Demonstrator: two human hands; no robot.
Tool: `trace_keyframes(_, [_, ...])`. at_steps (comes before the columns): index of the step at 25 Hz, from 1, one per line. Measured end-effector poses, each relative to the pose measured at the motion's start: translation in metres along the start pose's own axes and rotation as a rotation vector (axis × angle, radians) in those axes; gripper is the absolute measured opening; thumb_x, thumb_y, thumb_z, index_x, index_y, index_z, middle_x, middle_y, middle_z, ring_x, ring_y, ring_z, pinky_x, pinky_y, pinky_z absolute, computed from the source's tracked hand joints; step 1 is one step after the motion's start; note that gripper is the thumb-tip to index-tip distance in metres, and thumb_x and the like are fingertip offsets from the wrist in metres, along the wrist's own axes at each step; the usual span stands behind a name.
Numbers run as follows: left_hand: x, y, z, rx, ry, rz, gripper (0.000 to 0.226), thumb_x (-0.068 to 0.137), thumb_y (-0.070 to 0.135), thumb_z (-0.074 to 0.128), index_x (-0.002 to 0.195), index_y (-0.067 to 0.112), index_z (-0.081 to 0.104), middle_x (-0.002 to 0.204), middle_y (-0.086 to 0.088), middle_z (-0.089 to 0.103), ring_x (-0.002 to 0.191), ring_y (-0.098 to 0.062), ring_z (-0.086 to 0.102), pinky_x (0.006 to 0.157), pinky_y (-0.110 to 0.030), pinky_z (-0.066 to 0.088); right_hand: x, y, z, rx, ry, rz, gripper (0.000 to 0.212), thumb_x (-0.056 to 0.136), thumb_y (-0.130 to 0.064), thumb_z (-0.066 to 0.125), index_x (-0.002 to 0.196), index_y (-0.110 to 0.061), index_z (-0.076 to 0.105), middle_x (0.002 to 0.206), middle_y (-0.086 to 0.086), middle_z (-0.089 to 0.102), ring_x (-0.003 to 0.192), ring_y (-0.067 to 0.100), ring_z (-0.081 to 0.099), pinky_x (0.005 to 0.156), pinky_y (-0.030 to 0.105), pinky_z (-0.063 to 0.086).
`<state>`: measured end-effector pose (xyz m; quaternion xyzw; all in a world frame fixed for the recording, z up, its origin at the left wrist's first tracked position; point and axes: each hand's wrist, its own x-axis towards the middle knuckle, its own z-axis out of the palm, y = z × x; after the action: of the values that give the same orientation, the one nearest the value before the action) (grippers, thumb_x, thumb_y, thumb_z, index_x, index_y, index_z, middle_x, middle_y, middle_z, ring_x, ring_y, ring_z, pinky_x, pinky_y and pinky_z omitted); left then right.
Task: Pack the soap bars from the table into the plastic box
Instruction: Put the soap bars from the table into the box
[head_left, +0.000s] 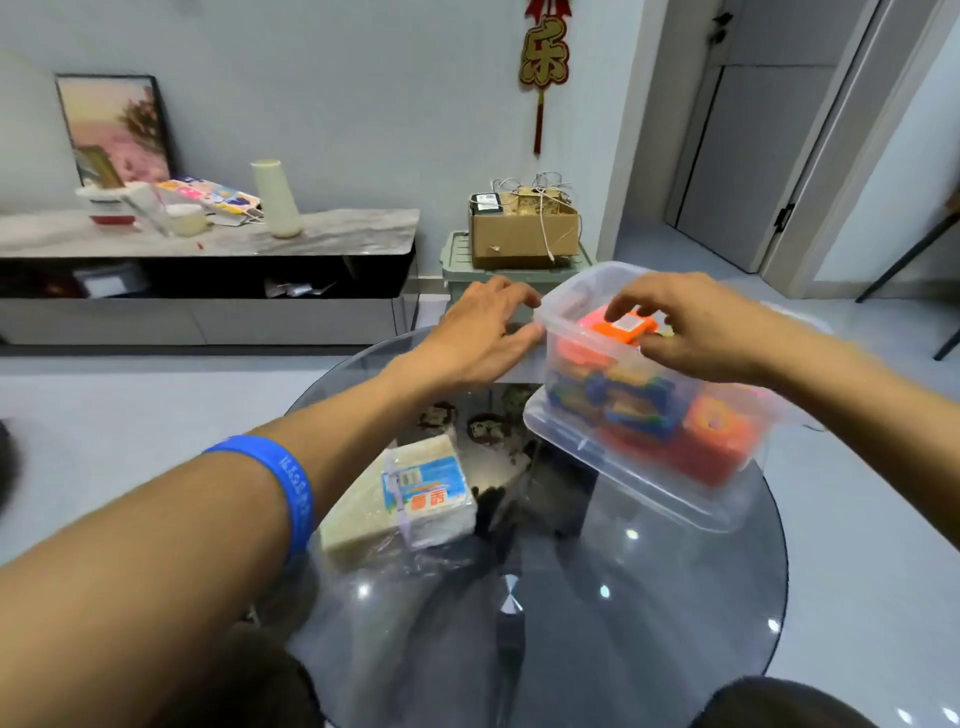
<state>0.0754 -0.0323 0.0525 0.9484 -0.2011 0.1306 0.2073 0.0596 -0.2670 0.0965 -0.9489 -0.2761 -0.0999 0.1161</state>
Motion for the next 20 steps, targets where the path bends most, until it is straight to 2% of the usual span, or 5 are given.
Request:
trace_keyframes(4, [-0.051,-0.039,-0.026,0.022,-0.061,-0.165,0.044,0.091,0.033,0.056,0.130,0.013,0.053,0.135,-0.014,0.053,0.124,-0.030,0.049,0.102,-0.043,0.041,0.003,-0.083,0.036,0.052,-0.085,-0.166,0.036,0.081,-0.026,0.063,0.116,-0.022,0.061,0.117,0.002,0.064,0.104,0.022,0.059,0.087,0.035,0.047])
trace_keyframes(10, [-0.121,-0.054,-0.026,-0.187,-0.026,-0.330,0.046,0.094,0.019,0.051,0.139,0.017,0.045,0.129,-0.010,0.058,0.112,-0.022,0.055,0.089,-0.026,0.041,0.008,-0.175,0.141,-0.176,-0.479,-0.248,0.104,0.064,-0.071,0.067,0.146,-0.022,0.025,0.148,0.006,0.038,0.133,0.031,0.035,0.106,0.052,0.031])
trace_keyframes(12, [-0.134,-0.058,-0.024,-0.354,0.019,-0.435,0.045,0.096,0.028,0.049,0.140,0.020,0.043,0.118,-0.004,0.059,0.099,-0.017,0.056,0.080,-0.026,0.041,0.010,-0.184,0.158,-0.197,-0.423,-0.230,0.102,0.061,-0.069,0.068,0.141,-0.019,0.031,0.136,0.010,0.046,0.125,0.033,0.042,0.101,0.050,0.035])
trace_keyframes(16, [-0.148,-0.080,-0.025,-0.467,0.128,-0.571,0.045,0.097,0.047,0.041,0.136,0.025,0.046,0.126,0.000,0.056,0.112,-0.020,0.053,0.092,-0.036,0.043,0.015,-0.177,0.156,-0.174,-0.420,-0.186,0.082,0.056,-0.059,0.073,0.120,-0.017,0.045,0.115,0.006,0.051,0.105,0.028,0.049,0.077,0.039,0.036])
trace_keyframes(20, [-0.156,-0.085,-0.005,-0.540,0.172,-0.654,0.046,0.095,0.051,0.040,0.134,0.026,0.047,0.133,-0.003,0.055,0.113,-0.020,0.053,0.097,-0.041,0.044,0.001,-0.168,0.138,-0.120,-0.503,-0.190,0.075,0.050,-0.054,0.079,0.108,-0.021,0.046,0.106,-0.001,0.055,0.094,0.023,0.054,0.074,0.039,0.038])
